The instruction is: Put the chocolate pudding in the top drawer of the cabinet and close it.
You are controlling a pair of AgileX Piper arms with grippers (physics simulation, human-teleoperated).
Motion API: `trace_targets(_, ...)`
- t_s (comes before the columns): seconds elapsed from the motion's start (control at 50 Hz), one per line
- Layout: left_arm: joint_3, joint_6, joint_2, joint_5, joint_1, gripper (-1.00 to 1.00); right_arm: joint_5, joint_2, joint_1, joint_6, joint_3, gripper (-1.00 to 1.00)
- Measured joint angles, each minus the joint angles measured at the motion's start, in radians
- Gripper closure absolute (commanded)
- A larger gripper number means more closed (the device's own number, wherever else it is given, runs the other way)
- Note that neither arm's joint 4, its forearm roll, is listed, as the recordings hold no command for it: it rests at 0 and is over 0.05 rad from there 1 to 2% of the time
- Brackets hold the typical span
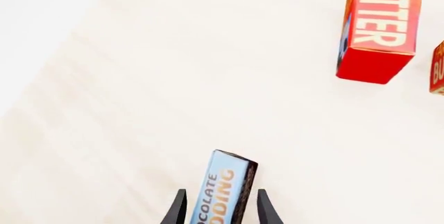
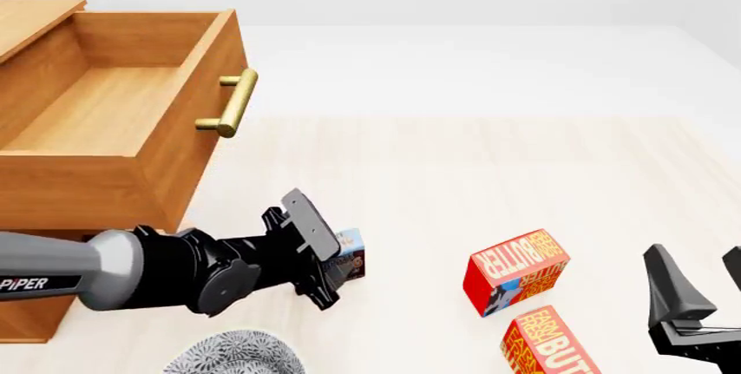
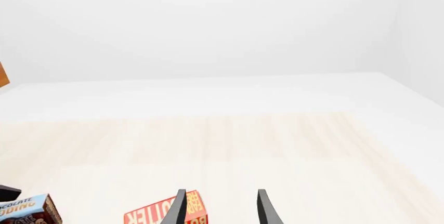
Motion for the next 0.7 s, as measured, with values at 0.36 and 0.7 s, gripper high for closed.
trace_targets(0.36,0.003,-0.006,0.012,-0.028,0.006,1.0,-0.002,0.002,0.0,0.0,0.0,-1.0)
trace_targets(0.7,0.08,0.023,-0.083,-0.039,0.05,1.0,-0.002,0.002,0.0,0.0,0.0,-1.0)
